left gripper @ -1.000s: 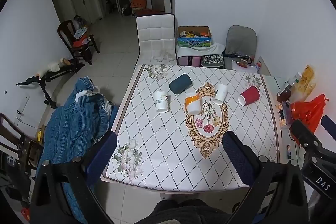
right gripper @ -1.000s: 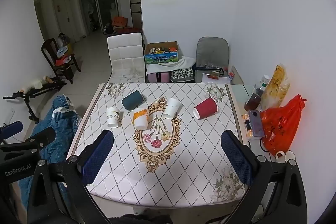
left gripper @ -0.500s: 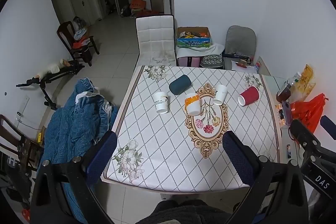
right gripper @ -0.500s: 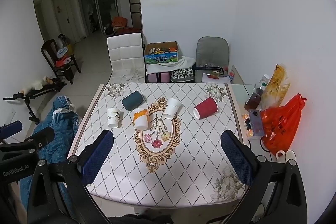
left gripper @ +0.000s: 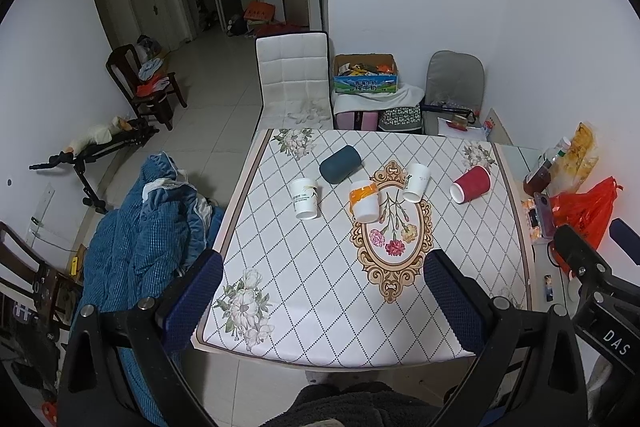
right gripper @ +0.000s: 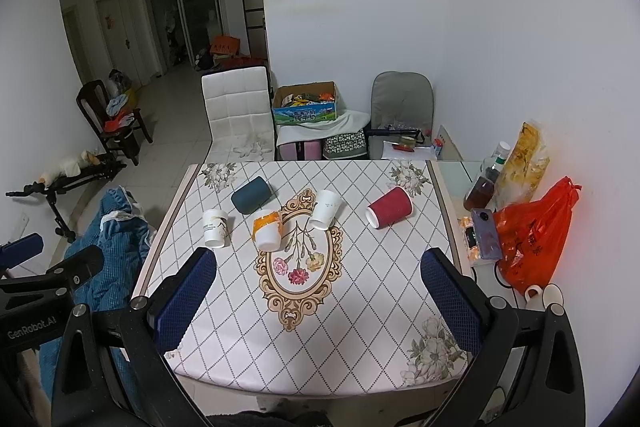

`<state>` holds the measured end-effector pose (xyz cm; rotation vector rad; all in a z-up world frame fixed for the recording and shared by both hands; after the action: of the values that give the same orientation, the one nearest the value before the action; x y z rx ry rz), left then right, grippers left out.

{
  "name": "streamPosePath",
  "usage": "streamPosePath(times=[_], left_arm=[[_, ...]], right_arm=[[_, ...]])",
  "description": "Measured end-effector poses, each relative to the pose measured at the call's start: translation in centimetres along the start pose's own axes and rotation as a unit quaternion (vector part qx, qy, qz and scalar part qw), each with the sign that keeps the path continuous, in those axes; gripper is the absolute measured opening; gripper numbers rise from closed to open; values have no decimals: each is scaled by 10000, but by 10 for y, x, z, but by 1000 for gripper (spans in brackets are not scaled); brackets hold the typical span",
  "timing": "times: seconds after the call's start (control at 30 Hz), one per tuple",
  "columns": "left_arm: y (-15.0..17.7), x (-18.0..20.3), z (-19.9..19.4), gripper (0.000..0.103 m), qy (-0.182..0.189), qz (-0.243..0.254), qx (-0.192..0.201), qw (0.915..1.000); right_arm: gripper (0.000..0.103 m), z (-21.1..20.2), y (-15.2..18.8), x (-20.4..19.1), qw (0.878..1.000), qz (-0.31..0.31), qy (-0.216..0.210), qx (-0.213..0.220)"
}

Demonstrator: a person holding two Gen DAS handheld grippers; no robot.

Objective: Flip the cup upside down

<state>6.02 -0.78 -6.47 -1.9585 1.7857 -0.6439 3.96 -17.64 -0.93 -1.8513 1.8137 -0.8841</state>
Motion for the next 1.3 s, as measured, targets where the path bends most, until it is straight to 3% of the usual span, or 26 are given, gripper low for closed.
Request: streamPosePath(times=[1.3], left_arm=[[-16, 15, -8, 103, 34, -6, 96, 9999]], right_arm=[[103, -9, -7, -5, 10000, 14, -14, 26]])
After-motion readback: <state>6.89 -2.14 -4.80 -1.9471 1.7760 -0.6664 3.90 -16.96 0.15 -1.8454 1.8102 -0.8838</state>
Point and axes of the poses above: each gripper's, at about its wrist camera, not at the fingertips, and z roughly the way its jaws point, x to its right, y to its underside, the point moved 10 cm from there along z, roughly the way its jaws point, and after that the axes turned 9 degrees about -z, right-handed, at the moved point
